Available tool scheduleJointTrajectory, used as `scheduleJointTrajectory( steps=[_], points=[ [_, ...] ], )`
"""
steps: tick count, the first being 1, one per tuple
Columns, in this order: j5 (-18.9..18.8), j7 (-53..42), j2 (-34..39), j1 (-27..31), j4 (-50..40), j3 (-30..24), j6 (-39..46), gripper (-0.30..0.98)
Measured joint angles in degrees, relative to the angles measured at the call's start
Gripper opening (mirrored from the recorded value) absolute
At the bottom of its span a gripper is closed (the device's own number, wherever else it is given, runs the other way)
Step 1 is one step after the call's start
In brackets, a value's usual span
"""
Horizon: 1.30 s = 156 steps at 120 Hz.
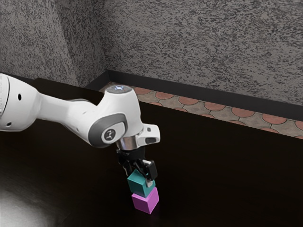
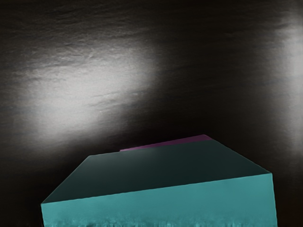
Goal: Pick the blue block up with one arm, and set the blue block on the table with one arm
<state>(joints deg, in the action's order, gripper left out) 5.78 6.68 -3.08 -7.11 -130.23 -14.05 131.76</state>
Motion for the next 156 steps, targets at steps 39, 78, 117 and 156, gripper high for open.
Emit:
scheduleJointTrajectory(
  steps=[39,78,117,156],
  points=[
    [0.1,0.4,-0.3,0.2,-0.1,-0.2,0.3,0.69],
    [0.0,1.0,-1.2,-0.1,0.0,-0.7,1.4,0.53],
    [-0.3,1.3,2.9,-0.2,-1.9,-0.2,0.8,0.39],
    [-5.3,1.9,6.7,0.1,-5.9,9.6,-1.7,0.38]
  ],
)
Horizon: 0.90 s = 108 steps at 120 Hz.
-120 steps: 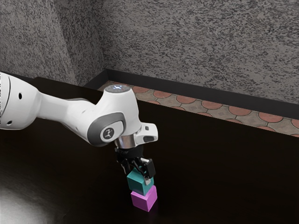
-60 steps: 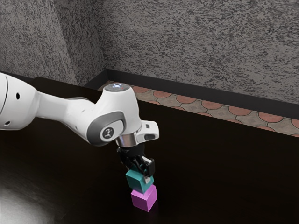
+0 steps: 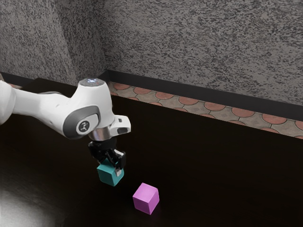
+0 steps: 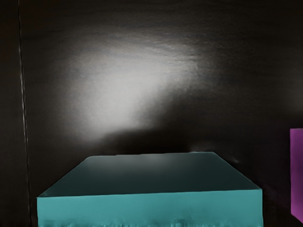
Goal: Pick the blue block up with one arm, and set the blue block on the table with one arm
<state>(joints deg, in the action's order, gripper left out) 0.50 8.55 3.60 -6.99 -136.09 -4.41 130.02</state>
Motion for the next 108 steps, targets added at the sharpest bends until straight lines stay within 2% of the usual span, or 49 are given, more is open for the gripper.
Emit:
scheduleJointTrajectory(
  steps=[24,38,48,63,68,79,84,108],
  points=[
    [-2.0,0.1,-6.6,4.1,0.3,2.6,2.6,0.38],
    [-2.3,0.2,-7.9,1.5,0.4,2.7,4.1,0.39],
    [-2.2,0.1,-8.1,-0.5,0.4,2.7,4.8,0.48],
    [-2.1,0.0,-8.0,-0.1,0.4,2.7,5.4,0.57],
    [-2.0,-0.1,-6.2,0.1,0.3,2.7,5.2,0.59],
    [-2.1,0.0,7.4,0.6,1.5,1.9,0.2,0.62],
    [-2.1,0.1,11.3,0.2,3.6,1.5,-3.0,0.64],
    [-2.2,0.6,14.5,0.0,5.4,1.2,-11.9,0.67]
  ],
)
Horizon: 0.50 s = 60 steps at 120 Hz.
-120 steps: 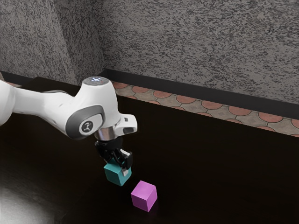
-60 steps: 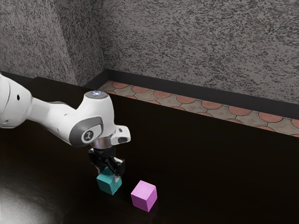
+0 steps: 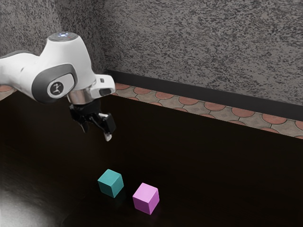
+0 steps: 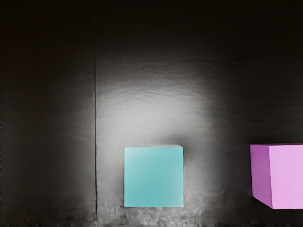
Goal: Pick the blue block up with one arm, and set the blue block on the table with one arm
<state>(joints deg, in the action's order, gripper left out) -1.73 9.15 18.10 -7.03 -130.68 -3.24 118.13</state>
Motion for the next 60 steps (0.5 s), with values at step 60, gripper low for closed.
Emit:
scheduleJointTrajectory(
  steps=[60],
  points=[
    [0.0,0.6,0.1,0.0,0.0,0.0,-4.9,0.68]
  ],
)
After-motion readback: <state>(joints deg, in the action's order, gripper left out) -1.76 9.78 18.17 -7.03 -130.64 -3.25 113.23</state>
